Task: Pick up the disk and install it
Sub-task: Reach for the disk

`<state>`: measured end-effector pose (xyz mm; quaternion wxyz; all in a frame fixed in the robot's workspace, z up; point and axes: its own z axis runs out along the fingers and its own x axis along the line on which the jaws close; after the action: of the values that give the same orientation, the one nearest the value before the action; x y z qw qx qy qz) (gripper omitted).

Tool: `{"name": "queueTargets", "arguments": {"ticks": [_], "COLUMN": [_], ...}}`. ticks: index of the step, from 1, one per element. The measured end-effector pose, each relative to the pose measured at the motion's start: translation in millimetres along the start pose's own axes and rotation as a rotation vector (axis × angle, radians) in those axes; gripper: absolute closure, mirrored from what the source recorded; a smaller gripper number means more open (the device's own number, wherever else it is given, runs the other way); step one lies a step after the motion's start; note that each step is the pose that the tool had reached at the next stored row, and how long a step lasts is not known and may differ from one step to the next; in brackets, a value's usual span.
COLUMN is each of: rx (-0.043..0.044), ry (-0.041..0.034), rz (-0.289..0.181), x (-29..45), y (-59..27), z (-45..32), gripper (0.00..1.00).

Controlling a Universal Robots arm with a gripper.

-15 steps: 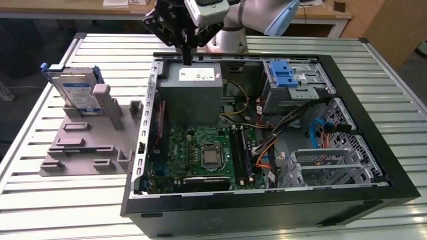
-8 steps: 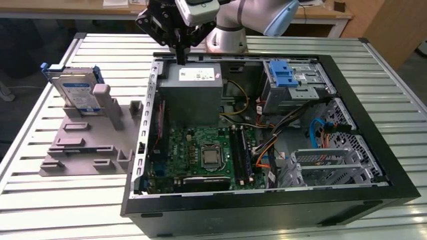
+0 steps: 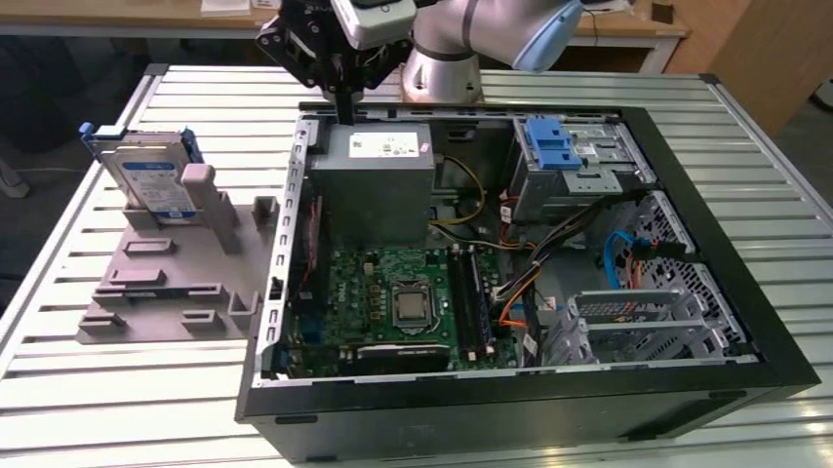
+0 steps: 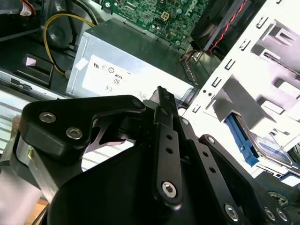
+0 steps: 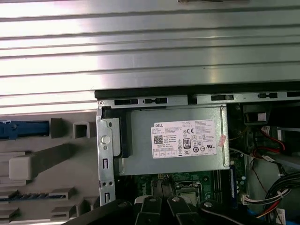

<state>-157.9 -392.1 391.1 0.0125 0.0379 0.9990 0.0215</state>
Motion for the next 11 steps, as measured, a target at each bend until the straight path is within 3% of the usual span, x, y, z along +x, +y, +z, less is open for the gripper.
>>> {"name": "queueTargets", "arguments": {"ticks": [11], "rx": [-0.0001], "ry": [-0.0001], "rz": [0.0], "x": [11.1], "y": [2.7], "z": [0.5], "gripper": [0.89]}}
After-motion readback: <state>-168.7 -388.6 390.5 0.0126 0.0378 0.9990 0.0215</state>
